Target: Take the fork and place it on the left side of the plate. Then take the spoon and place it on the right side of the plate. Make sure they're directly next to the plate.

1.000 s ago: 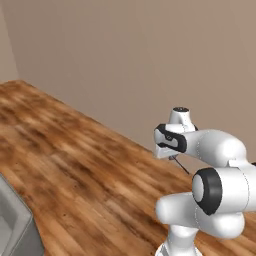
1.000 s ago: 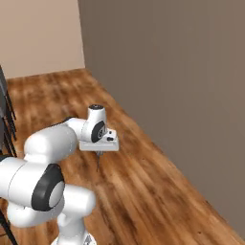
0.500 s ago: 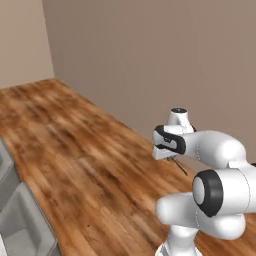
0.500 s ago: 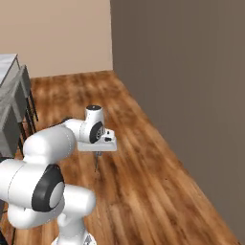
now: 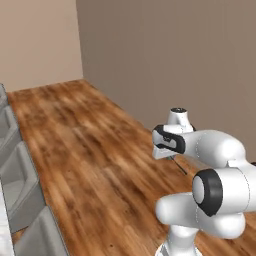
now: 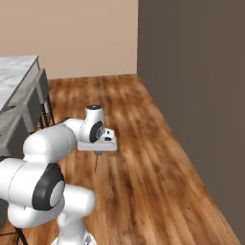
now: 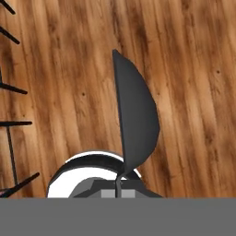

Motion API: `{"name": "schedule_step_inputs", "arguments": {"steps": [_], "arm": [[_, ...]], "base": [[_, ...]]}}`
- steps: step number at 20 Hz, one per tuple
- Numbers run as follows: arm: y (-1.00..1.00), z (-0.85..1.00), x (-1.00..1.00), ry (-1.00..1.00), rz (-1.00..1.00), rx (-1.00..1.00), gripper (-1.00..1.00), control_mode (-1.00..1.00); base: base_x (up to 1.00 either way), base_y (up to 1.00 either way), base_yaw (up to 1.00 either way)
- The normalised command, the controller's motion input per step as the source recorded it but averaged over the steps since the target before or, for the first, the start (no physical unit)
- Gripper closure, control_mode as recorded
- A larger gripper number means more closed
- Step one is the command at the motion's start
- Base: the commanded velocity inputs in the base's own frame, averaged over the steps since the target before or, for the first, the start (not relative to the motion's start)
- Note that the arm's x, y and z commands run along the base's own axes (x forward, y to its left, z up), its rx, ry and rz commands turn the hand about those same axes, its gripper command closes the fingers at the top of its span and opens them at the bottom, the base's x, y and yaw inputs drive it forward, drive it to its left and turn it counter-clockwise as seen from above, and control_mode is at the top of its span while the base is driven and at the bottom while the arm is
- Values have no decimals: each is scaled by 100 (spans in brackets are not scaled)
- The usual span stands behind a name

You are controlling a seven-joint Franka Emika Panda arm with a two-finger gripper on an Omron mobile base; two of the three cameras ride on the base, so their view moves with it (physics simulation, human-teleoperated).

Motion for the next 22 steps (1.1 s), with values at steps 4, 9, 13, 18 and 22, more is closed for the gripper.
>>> {"name": "schedule_step_inputs", "arguments": {"steps": [4, 9, 13, 18, 22], "arm": [[0, 0, 0, 0, 0, 0, 100, 100], [0, 0, 0, 0, 0, 0, 100, 100], [0, 0, 0, 0, 0, 0, 100, 100], [0, 0, 0, 0, 0, 0, 100, 100], [0, 0, 0, 0, 0, 0, 100, 100]], "base": [[85, 4, 25], [87, 3, 24], [87, 3, 25], [87, 1, 31], [75, 1, 45]]}}
